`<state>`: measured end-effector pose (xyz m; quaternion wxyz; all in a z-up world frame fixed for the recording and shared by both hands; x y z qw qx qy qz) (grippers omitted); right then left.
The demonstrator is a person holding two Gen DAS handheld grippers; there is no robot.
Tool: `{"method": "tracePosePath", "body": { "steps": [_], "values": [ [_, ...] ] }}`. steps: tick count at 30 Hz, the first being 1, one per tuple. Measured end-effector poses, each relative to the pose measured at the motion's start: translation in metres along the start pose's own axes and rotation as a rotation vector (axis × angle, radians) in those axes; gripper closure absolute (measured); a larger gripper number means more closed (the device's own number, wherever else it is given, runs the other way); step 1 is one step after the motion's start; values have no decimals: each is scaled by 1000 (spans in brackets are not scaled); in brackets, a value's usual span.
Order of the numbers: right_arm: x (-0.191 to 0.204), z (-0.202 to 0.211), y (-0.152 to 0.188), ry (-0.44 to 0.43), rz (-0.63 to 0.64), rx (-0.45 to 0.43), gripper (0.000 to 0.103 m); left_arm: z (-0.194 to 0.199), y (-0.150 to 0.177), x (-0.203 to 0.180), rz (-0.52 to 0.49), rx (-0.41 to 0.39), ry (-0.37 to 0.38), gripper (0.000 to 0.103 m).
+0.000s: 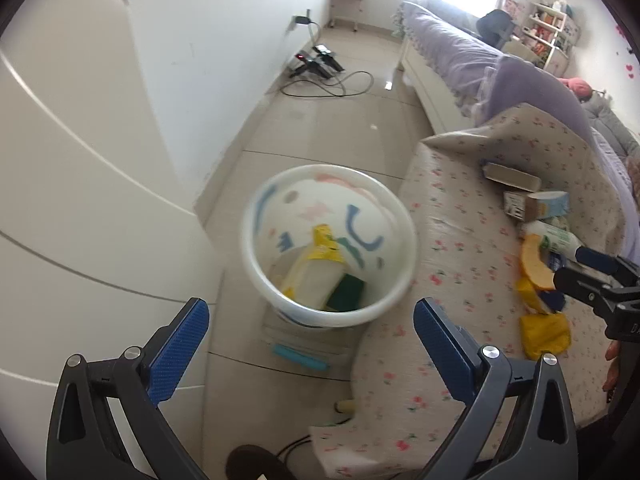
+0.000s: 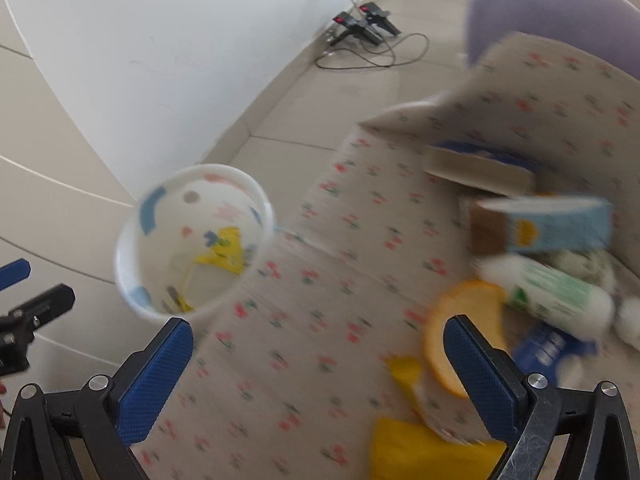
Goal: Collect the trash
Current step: 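Move the right tool back over the bed toward the yellow snack packet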
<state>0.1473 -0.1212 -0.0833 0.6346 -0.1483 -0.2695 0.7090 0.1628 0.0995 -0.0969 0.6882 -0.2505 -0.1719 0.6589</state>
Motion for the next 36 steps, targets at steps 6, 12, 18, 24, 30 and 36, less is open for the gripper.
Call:
{"method": "tracePosePath", "body": {
  "steps": [6, 12, 18, 24, 30, 36],
  "values": [
    [-47, 17, 29, 29, -47, 31, 0, 0, 9, -29, -46, 14, 33, 0],
    [-78, 17, 61, 48, -84, 96, 0, -5, 21, -43, -77, 38, 43, 0],
    [-92, -3, 88, 30, -138, 200, 0, -11, 28, -47, -84, 54, 41, 0],
    [-101, -24, 104, 93, -133, 260, 0, -13, 30, -51, -93, 44, 36, 0],
    [-99, -30, 105, 112, -126, 227, 0, -15, 31, -61, -147, 14, 24, 0],
    [-98, -18, 117, 128, -109, 191, 18, -18, 32, -77, -165, 29, 51, 0]
  ]
}}
Point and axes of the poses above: each gripper's, at about its wrist camera, not at the fingertips, and z roughly against the way its jaws point, x to its left, y to its underside, the point moved 8 cm from there along -z, roughly the way its jaws point, and after that the axes turned 3 degrees about -x, right-handed, at the moved point
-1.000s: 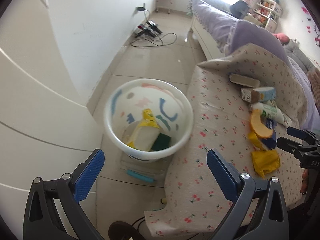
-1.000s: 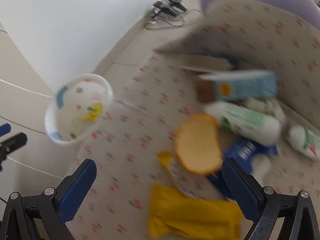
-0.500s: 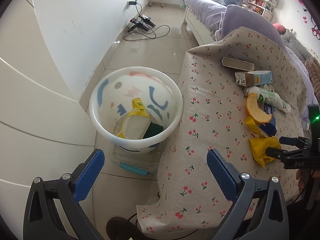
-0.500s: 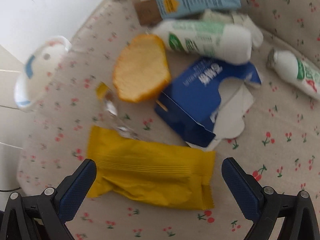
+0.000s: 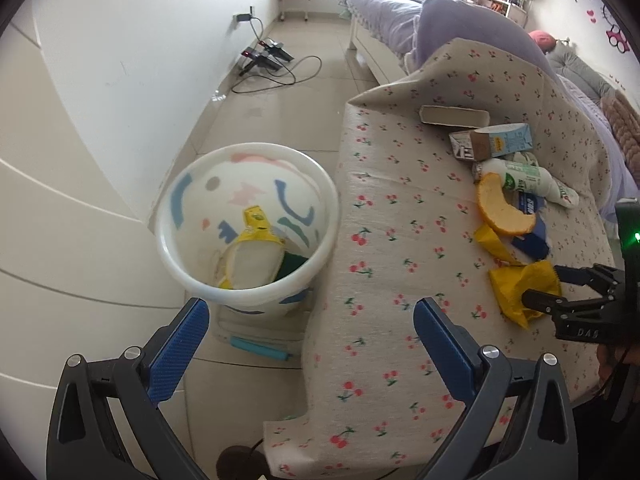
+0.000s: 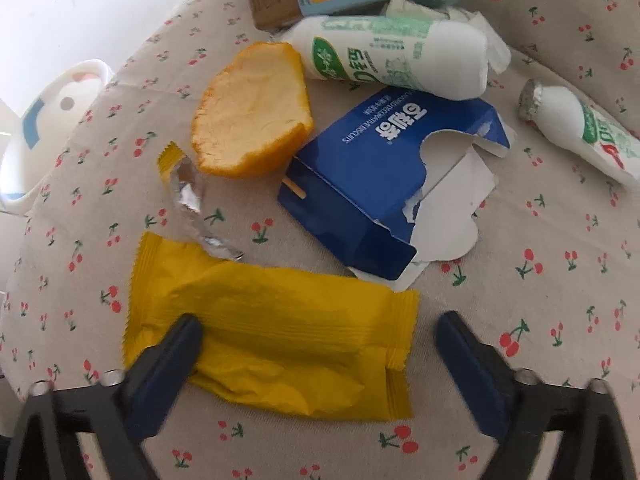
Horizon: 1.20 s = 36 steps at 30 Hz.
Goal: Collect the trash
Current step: 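Move the right tool back over the bed toward the yellow snack packet, then grasp the yellow wrapper with the right tool while the left tool reaches for the orange bread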
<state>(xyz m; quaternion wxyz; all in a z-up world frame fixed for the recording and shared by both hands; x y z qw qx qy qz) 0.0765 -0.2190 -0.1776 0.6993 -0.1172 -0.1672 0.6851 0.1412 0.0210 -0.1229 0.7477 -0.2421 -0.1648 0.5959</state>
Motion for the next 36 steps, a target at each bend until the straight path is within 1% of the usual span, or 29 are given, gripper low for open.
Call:
{"method": "tracePosePath", "body": {
  "steps": [1, 2, 3, 4, 5, 7, 9, 12, 15, 19, 23, 25, 28, 30, 32, 34, 36],
  "values": [
    [2, 3, 0, -5, 14, -7, 28, -1, -1, -3, 2, 11, 11, 0],
    [2, 7, 3, -8, 31, -13, 33, -3, -1, -7, 5, 22, 21, 0],
    [2, 9, 5, -8, 41, -16, 44, -4, -1, -10, 10, 33, 31, 0],
    [3, 11, 7, -6, 54, -21, 59, -6, -1, -14, 16, 45, 43, 0],
    [3, 13, 9, 0, 73, -27, 65, -7, -1, -18, 19, 53, 53, 0],
    [2, 17, 12, -20, 86, -35, 84, -9, -3, -29, 16, 63, 68, 0],
    [5, 21, 15, -64, 83, -39, 89, -9, -5, -40, 0, 61, 69, 0],
    [1, 34, 17, -111, 93, -66, 93, -11, -10, -53, -18, 52, 70, 0],
    [-2, 54, 15, -150, 86, -117, 94, -13, -16, -66, -23, 41, 71, 0],
    [-21, 84, 10, -189, 38, -192, 94, -19, -24, -85, -26, 30, 94, 2],
    [-48, 114, 3, -201, -38, -274, 94, -26, -29, -106, -48, 19, 116, 5],
    [-59, 124, 1, -202, -70, -300, 94, -31, -31, -116, -53, 14, 131, 7],
    [-86, 136, -4, -176, -131, -342, 94, -38, -38, -130, -53, 3, 155, 15],
    [-102, 139, -4, -158, -175, -351, 94, -44, -43, -139, -55, -10, 169, 23],
    [-119, 137, -3, -136, -222, -343, 94, -49, -45, -147, -57, -18, 179, 27],
    [-131, 134, -1, -124, -254, -328, 94, -54, -48, -156, -56, -16, 203, 29],
    [-141, 129, 1, -115, -277, -313, 94, -59, -50, -164, -40, -12, 226, 34]
  ]
}}
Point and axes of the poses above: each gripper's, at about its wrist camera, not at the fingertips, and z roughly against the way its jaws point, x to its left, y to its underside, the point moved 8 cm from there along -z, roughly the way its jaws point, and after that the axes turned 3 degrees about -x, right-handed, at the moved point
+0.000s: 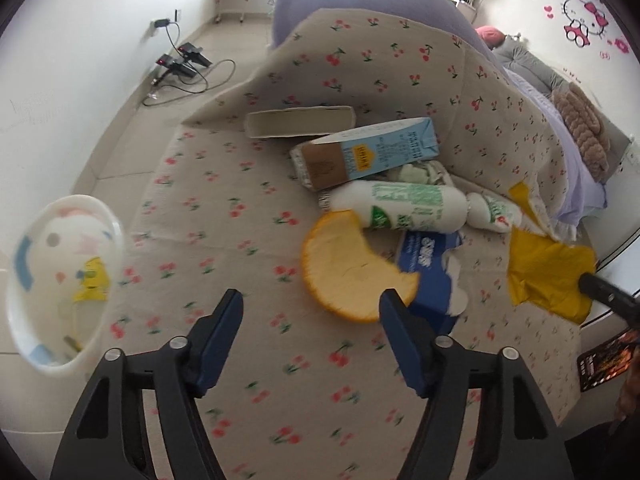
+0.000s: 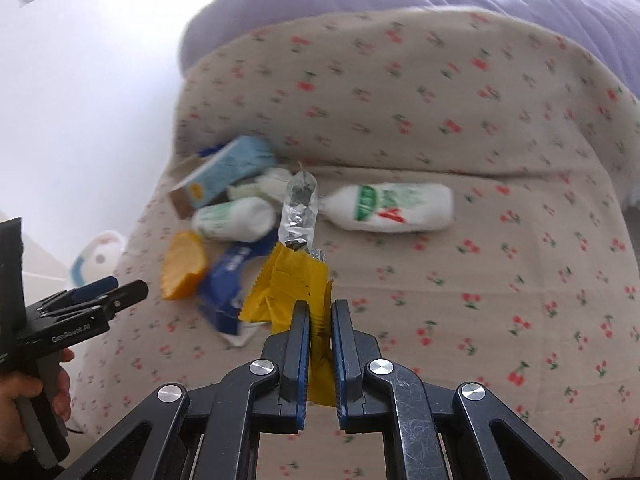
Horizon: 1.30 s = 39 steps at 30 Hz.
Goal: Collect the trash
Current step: 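Grasp the yellow wrapper with the right tool while the left tool reaches for the orange bread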
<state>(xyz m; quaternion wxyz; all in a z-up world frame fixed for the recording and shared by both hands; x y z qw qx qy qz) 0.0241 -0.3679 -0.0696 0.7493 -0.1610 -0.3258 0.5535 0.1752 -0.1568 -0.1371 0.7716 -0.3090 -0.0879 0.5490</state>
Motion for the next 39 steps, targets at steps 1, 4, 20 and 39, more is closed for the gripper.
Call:
{"method": "tracePosePath", "body": {
  "steps": [1, 4, 20, 39],
  "values": [
    [-3, -2, 0, 6, -6, 4, 94, -3, -1, -2, 4, -1, 3, 35],
    [-11, -6, 1, 20, -19, 12, 94, -14, -6, -4, 6, 3, -1, 47],
    [-12, -19, 1, 44, -24, 39, 94, -29, -7, -7, -75, 33, -21, 98],
    [59, -8, -23, -48, 33, -17, 94, 24, -14, 45, 18, -48, -17, 99]
  ]
}}
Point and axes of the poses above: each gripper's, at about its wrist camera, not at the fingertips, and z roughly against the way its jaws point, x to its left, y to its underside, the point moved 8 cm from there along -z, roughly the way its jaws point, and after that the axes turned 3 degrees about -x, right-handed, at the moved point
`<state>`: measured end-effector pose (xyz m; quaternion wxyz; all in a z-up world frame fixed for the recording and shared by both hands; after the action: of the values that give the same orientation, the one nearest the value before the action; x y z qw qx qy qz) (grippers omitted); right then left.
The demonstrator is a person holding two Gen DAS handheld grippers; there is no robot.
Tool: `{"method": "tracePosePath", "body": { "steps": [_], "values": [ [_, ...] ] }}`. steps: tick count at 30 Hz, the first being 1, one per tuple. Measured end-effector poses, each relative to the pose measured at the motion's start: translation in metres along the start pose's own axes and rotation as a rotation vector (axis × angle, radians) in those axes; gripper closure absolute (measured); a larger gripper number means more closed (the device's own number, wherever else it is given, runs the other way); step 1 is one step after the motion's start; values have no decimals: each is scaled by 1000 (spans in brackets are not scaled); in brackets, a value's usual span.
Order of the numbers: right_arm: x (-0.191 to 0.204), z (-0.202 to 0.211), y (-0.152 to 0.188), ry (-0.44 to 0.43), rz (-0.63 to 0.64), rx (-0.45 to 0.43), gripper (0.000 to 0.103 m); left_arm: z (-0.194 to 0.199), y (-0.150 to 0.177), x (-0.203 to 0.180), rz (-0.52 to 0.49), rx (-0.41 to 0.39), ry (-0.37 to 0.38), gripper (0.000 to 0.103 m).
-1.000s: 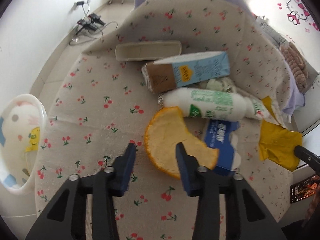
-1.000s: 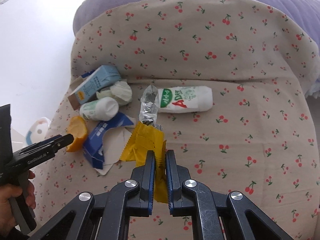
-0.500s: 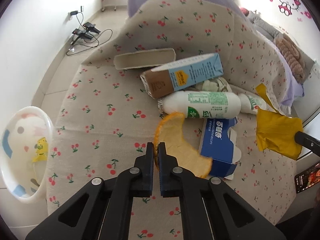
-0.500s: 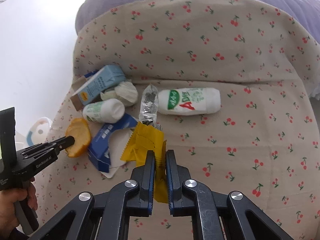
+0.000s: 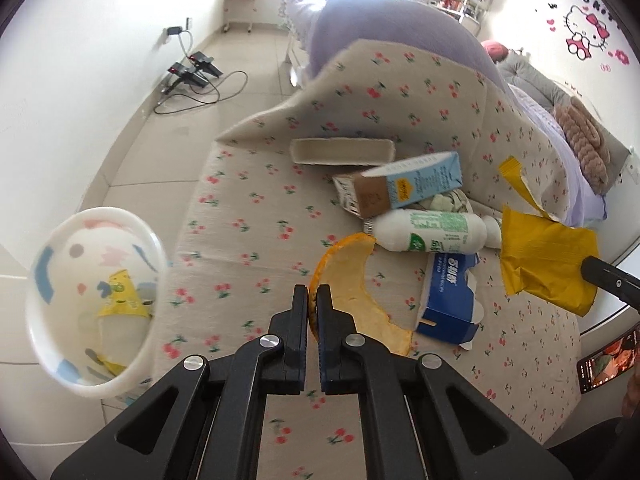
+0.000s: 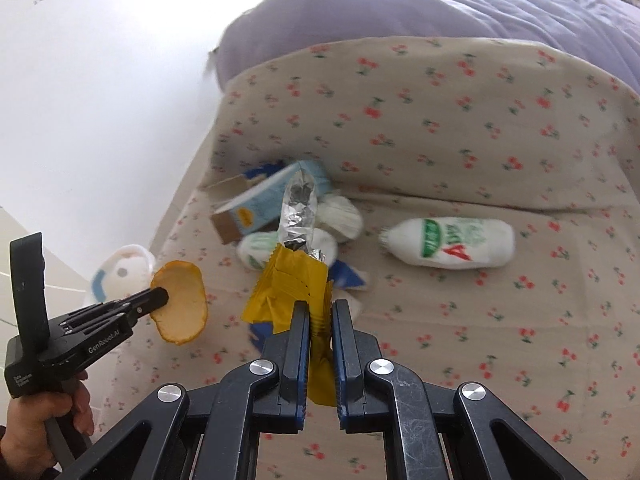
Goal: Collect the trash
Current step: 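Grasp the yellow wrapper with the right tool while the left tool reaches for the orange bread, then drop the orange bread and yellow wrapper into the white wastebasket with both tools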
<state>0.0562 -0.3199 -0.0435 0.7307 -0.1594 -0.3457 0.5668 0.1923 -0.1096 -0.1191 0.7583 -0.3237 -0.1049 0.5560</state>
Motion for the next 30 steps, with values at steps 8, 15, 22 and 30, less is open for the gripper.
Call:
{"method": "tracePosePath", "body": {
  "steps": [8, 15, 22, 30],
  "values": [
    [39, -16, -3, -31, 40, 15, 94, 21, -1, 42, 56, -30, -33, 99],
    [71, -32, -2, -56, 74, 35, 94, 41, 3, 84, 106, -53, -73, 99],
    [108, -50, 2, -87, 117, 59, 94, 56, 9, 123, 156, -69, -113, 99],
    [150, -72, 3, -124, 152, 82, 94, 69, 16, 166, 215, -87, -177, 99]
  ]
}}
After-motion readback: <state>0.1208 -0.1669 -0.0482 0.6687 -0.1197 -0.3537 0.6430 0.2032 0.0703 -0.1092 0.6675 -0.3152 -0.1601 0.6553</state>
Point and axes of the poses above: each gripper's, at about its wrist camera, not at the fingertips, and z roughly against the way its jaws point, x to its left, y to its underside, the point moved 8 cm from there along -z, roughly the way its jaws point, and after that the axes turned 3 degrees about -x, right-handed, at the moved point
